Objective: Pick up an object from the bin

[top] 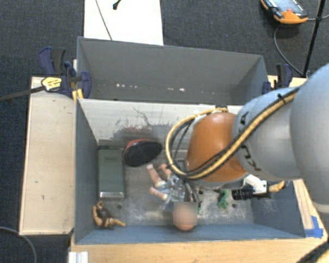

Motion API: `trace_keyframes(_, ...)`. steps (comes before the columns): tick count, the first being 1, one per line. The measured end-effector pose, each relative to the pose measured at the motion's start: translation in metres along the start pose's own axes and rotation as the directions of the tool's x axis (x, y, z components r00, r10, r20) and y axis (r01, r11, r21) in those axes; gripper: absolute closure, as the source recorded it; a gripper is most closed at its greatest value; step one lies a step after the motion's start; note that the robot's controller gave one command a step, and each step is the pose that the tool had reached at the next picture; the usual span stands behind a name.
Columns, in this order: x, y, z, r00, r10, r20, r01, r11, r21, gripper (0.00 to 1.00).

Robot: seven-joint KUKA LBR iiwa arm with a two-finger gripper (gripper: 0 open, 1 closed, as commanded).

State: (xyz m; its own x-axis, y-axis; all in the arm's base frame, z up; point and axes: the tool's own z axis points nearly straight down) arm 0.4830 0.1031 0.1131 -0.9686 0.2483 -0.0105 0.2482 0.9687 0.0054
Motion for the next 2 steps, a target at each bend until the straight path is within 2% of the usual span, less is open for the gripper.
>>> trace_keyframes(1, 0.002, -0.001, -0.013, 1.0, 0.0, -0.01, 0.0, 1.0, 0.005, 1.0)
trace_keyframes(2, 0.001, -0.001, -0.033, 1.0, 0.0, -0.011, 0.0, 1.0, 0.005, 1.0)
